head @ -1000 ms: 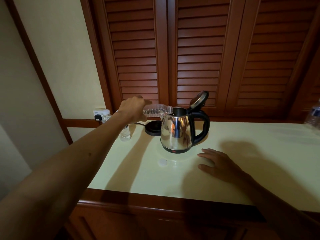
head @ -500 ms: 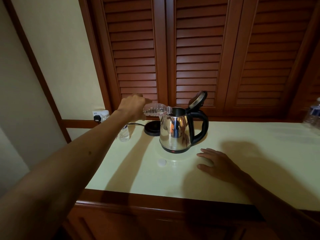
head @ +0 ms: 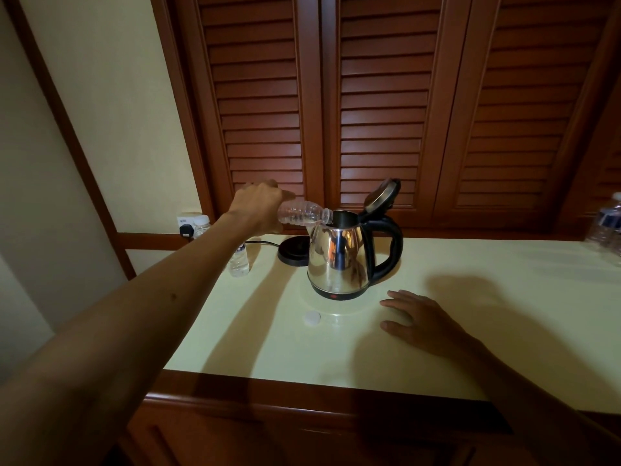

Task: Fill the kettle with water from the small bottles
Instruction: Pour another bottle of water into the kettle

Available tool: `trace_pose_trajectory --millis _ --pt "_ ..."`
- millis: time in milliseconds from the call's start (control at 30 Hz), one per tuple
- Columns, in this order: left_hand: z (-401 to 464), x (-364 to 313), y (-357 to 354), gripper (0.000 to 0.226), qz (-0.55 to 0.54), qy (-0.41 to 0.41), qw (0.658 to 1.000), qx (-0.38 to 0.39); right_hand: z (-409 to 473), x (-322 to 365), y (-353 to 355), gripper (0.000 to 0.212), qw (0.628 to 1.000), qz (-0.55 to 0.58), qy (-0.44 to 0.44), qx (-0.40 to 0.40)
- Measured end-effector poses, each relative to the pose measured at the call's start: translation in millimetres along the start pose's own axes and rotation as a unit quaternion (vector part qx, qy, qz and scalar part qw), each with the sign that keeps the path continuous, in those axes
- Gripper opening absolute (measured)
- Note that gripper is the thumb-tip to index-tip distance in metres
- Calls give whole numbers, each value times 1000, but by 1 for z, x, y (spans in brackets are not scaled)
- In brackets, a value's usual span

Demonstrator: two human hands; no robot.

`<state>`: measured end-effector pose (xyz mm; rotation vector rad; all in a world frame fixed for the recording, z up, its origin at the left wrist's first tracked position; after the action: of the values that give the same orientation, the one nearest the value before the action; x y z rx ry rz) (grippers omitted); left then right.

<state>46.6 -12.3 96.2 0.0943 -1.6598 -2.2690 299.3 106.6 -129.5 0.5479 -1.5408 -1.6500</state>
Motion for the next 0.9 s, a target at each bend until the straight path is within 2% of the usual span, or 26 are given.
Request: trace_pose_trajectory --millis 333,633,900 --pt "5 -3 0 74 19 -9 1000 -11 0 -2 -1 60 1000 3 -1 -10" --pt "6 0 5 72 -3 -17 1000 -11 0 -2 0 61 1000 3 -4 -6" --pt "12 -3 10 66 4 -47 998 -45 -1 0 2 58 1000 9 -2 -11"
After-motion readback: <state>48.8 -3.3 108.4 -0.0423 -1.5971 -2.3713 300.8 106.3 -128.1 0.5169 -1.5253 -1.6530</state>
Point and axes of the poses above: each hand's wrist, its own z-axis towards the middle knuckle, its own y-axis out of the back of the hand, x = y × z, the point moved 8 cm from there along z, towards the middle knuckle, and after that the axes turned 8 degrees about -z, right-handed, at the moved point
